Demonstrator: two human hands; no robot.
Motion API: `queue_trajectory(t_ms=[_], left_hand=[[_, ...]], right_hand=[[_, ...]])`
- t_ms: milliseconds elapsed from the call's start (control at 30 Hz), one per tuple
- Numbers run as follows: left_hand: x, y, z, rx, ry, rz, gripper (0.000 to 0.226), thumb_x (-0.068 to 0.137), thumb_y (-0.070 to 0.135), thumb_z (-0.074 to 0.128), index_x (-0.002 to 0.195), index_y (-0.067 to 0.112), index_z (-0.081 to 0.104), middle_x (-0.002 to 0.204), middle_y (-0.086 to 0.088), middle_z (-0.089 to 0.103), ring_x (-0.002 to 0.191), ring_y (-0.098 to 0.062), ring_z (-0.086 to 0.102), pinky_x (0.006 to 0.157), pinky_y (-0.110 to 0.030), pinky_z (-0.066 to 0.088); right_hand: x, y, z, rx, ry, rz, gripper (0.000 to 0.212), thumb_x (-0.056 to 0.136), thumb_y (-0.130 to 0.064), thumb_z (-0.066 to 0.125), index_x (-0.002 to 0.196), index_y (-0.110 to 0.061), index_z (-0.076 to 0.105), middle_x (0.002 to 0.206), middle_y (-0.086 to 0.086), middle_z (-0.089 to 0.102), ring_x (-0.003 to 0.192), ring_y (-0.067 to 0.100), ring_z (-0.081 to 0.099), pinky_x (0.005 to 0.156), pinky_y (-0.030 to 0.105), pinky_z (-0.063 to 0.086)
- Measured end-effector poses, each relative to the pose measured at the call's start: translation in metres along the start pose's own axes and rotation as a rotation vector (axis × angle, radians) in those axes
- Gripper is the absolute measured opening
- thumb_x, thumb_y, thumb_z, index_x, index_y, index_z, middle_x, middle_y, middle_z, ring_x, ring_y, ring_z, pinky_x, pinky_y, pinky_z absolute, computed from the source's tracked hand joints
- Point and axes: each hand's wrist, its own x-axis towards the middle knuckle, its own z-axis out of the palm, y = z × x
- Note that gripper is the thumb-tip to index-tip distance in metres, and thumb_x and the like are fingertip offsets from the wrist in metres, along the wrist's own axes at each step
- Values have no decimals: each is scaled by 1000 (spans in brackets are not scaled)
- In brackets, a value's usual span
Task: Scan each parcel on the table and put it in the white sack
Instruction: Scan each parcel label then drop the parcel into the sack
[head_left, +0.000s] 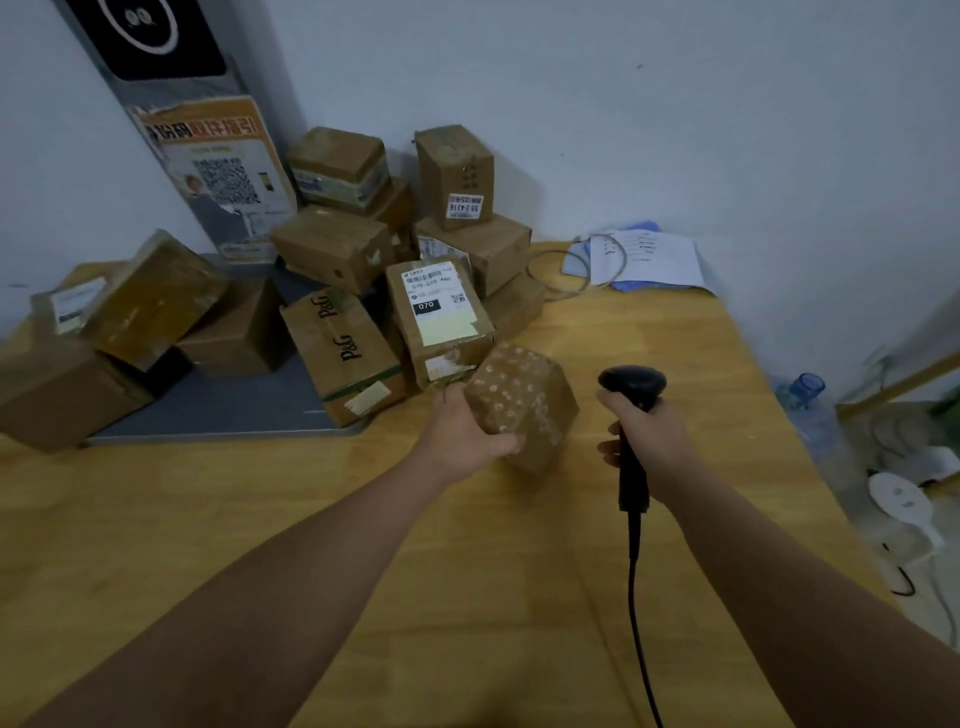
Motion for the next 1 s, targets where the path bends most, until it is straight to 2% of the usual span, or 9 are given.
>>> queue_trajectory(t_ms=[67,133,267,400,600,733,833,900,1000], left_hand=[[-21,-6,-15,-190,36,-15,94,59,50,87,133,23,34,126,8,43,116,-11,46,95,-28,42],[-41,-10,-33,-204,110,38,99,64,48,85,140,22,27,128,9,40,115,-8,45,93,-24,39],[-68,-13,-70,49,354,325,102,58,48,86,138,15,31,125,4,35,119,-15,43,102,-34,42],[-72,-27,-96,564,571,703,90,63,50,72,135,12,32,129,-10,36,119,-28,37,101,-47,37],[-75,-55,-122,816,650,847,72,73,37,66,133,10,36,131,-11,35,123,-32,35,101,-45,29],[-87,-56,-134,763,462,806,65,84,57,49,134,16,39,133,-6,37,123,-26,35,104,-44,34],[-93,-38,-148,493,314,490,78,86,67,48,146,20,33,149,-6,28,137,-19,20,113,-43,17],[-86,-29,-164,597,290,429,90,80,66,58,151,23,23,159,-5,12,146,-20,6,118,-44,4],[-77,-22,-182,833,-54,386,105,72,66,68,154,25,15,162,0,8,148,-19,-1,117,-41,-6]], right_hand=[[-6,-7,9,-21,-47,-14,28,89,-36,68,97,-11,59,84,13,61,68,32,66,64,39,57],[-16,-15,22,6,-102,-16,27,87,-38,69,95,-13,61,87,17,67,71,33,69,69,41,60],[-39,-40,45,206,-241,-25,31,85,-38,71,101,-14,61,92,18,71,78,33,71,72,40,61],[-64,-61,69,355,-384,-18,38,84,-41,71,104,-10,61,89,7,74,82,22,73,67,36,61],[-81,-63,109,278,-498,-10,48,78,-50,73,113,-19,63,105,4,72,99,22,68,82,49,59],[-78,-53,119,221,-508,-96,28,82,-33,74,106,-20,68,94,0,77,93,19,71,67,35,60],[-71,-47,117,-44,-530,-253,25,81,-23,76,103,-19,66,91,-1,74,88,18,69,59,29,56],[-71,-49,114,-326,-615,-353,29,78,-21,79,103,-19,65,89,-4,71,80,11,67,55,24,54],[-76,-52,113,-585,-777,-401,33,77,-21,81,105,-22,63,94,-2,69,82,11,67,62,29,58]])
